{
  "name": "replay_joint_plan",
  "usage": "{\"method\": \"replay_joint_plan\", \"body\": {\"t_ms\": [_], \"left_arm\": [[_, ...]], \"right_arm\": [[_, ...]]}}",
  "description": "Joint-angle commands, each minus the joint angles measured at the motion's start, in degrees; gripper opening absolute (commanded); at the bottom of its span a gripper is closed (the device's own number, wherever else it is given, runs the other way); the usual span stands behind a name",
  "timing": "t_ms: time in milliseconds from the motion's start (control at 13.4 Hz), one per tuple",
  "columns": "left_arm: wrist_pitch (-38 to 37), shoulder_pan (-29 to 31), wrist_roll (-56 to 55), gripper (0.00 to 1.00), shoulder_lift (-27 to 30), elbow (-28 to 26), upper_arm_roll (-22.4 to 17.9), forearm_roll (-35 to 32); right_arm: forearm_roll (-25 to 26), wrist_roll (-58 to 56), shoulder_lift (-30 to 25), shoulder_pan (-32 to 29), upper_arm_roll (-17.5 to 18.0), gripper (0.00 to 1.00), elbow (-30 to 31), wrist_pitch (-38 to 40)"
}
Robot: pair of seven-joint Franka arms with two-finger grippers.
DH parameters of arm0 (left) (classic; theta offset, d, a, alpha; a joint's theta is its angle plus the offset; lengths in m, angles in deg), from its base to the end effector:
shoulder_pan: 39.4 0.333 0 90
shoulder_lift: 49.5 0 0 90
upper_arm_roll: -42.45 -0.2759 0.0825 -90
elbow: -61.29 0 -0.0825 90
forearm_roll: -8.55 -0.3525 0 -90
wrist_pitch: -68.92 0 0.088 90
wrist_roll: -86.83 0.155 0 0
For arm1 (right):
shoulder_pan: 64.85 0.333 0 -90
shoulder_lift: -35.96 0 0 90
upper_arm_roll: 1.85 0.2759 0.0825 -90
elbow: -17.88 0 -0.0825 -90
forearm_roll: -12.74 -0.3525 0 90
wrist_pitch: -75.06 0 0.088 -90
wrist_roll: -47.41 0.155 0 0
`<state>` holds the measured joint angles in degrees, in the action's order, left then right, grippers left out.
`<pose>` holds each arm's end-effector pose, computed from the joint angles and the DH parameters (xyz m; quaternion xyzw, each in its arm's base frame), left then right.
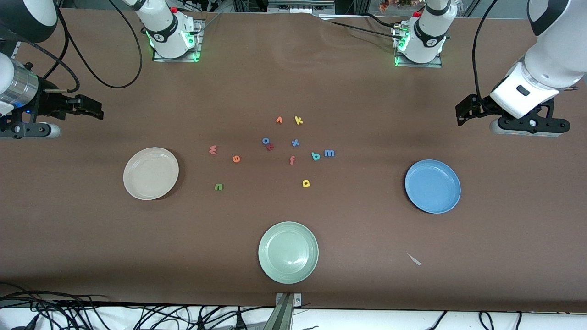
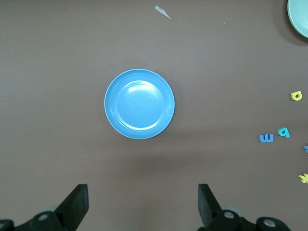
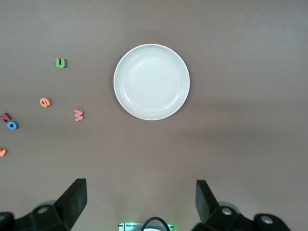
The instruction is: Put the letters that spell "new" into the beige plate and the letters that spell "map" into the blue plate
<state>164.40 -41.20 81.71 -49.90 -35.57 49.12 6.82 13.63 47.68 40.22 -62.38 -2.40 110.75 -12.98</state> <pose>0.5226 -0.0732 0.4880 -0.9993 0.0309 0.0137 0.0163 0.5250 0.0153 0.4732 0.9967 0.0147 -0.0791 0.0096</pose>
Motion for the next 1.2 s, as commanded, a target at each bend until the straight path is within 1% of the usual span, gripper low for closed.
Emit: {"method": "replay_joint_plan", "body": {"t_ms": [0,896,1046,1120], "left_arm": [[-0.9,0.4,0.6,1.0,0.5,0.4,0.2,0.4],[-0.9,-0.2,0.6,1.0,0.4,0.5,0.2,0.4],[-0.9,-0.7,1.2,1.0,-0.7,2.6,0.3,0.3],[-1.1,-1.3,1.2,1.0,-2.5,4.3,0.4,0.1]], "right_arm": [[-0.1,0.7,-0.4,-0.2,0.0,1.0,0.5,0.0],[-0.1,0.7,-0.4,-0.1,0.0,1.0,0.5,0.1],[-0.1,0.7,-0.4,-0.2,0.0,1.0,0.5,0.1],[-0.1,0.7,-0.4,-0.1,0.0,1.0,0.5,0.1]]}}
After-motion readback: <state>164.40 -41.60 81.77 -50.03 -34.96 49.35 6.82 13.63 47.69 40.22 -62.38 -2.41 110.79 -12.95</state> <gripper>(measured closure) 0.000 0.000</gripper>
